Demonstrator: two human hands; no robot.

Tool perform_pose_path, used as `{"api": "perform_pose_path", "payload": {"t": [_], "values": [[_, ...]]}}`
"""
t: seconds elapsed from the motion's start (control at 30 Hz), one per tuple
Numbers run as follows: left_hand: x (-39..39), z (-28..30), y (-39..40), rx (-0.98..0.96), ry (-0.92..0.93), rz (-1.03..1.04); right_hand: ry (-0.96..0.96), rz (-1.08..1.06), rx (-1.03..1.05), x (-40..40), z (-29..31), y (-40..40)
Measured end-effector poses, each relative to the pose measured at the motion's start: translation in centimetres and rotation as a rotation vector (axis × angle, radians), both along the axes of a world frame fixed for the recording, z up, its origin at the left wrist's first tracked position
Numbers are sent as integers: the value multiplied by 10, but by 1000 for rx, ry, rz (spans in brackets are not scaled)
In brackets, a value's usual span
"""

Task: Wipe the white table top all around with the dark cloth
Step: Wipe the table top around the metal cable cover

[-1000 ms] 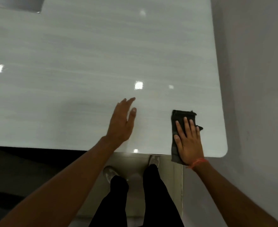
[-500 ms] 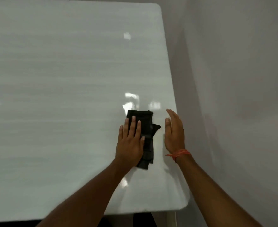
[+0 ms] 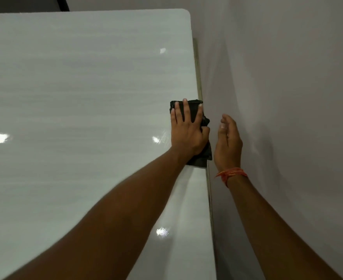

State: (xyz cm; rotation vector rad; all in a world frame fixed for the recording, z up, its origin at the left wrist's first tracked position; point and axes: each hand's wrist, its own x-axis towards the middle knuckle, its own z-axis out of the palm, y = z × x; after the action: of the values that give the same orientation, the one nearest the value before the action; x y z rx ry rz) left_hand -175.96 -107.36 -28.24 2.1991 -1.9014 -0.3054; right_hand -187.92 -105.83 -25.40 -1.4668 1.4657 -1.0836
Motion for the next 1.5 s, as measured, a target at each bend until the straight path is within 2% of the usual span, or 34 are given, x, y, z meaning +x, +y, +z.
{"api": "perform_pose_path", "payload": {"t": [0.07,0.27,0.33,0.4,0.47,0.53,0.63,0.7,0.77,0.83,0.9,0.97,1.03,1.1,1.2,1.37,1.5], "values": [[-2,-3,9,-31,16,0,-20,-15,22,-1,4,-3],[-51,1,133,-19,70,-41,-51,-28,75,-5,21,18],[-43,-1,114,-39,63,-62,-42,-33,71,-4,25,16],[-23,-2,55,-99,26,-50,-38,-44,48,-7,30,12],[1,-2,-2,-78,-3,16,-39,-66,4,-15,34,9],[7,-8,-18,-65,-32,94,-46,-97,-27,-27,36,12],[-24,-6,51,-161,35,33,-76,-155,2,-38,37,28],[-54,-4,130,-122,60,-38,-63,-133,48,-36,36,43],[-63,-4,171,-79,67,-98,-46,-73,64,-29,37,51],[-48,-5,140,-85,53,-114,-31,-33,56,-24,39,47],[-30,-3,73,-100,4,-79,-21,-22,45,-20,39,35],[-17,-1,19,-32,-11,-8,-27,-7,39,-19,40,21],[-15,-6,5,-5,-34,23,-67,-16,54,-20,40,10],[-22,-10,30,-47,-30,-12,-108,-46,90,-22,44,10],[-49,-8,112,-86,39,-82,-131,-68,138,-27,51,35],[-102,6,256,14,99,-149,-177,-163,223,-30,62,90],[-118,10,329,66,133,-216,-159,-158,230,-18,72,127]]}}
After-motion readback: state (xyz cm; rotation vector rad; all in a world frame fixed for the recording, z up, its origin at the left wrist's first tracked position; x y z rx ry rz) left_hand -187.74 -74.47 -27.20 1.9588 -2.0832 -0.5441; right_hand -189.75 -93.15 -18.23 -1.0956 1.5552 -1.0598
